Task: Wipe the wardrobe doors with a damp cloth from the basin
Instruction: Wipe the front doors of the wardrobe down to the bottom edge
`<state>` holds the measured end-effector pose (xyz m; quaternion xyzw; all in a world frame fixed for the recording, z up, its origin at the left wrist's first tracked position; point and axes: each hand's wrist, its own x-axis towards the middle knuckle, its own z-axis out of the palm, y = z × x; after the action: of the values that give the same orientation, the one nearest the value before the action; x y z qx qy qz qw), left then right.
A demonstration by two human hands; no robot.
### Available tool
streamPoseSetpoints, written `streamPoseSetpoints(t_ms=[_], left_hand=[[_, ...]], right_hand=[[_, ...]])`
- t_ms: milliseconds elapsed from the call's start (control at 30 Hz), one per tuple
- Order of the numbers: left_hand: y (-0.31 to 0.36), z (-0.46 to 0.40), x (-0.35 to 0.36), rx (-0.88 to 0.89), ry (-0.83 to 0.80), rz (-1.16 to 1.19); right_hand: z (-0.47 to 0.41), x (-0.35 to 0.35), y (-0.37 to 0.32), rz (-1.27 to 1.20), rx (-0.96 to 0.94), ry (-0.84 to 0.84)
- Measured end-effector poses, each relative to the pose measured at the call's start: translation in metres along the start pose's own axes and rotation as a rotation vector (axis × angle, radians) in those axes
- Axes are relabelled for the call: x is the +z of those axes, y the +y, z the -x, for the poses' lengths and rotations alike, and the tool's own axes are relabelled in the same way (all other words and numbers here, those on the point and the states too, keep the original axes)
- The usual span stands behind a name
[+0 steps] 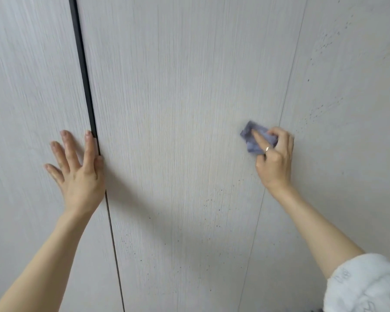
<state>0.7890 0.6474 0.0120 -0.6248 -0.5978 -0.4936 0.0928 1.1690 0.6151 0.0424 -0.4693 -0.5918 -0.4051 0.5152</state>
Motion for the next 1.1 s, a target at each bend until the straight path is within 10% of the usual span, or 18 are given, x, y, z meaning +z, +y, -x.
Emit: streamPoseSetpoints(t_ms=[233,500,733,1000,1100], left_hand=[[0.002,0.006,0.003,-0.011,0.003,0.024],[-0.001,0.018,0.009,-0.019,-0.004,0.024],[-0.015,0.035,0.025,-0.012,0.014,0.035],[-0.03,0.047,0.037,0.014,0.028,0.016],[-0.032,0.049,0.039,0.015,0.03,0.015]], right_hand=[[0.076,-0.017,0.015,0.033,-0.342,-0.346],[0.069,0.001,0.0,0.025,-0.016,-0.129],[0.185,0.001,0.001,-0.015,-0.186,-0.489],[0.094,0.017,-0.014,-0.104,0.082,-0.138],[0.138,0.027,-0.04,-0.086,-0.067,-0.247]])
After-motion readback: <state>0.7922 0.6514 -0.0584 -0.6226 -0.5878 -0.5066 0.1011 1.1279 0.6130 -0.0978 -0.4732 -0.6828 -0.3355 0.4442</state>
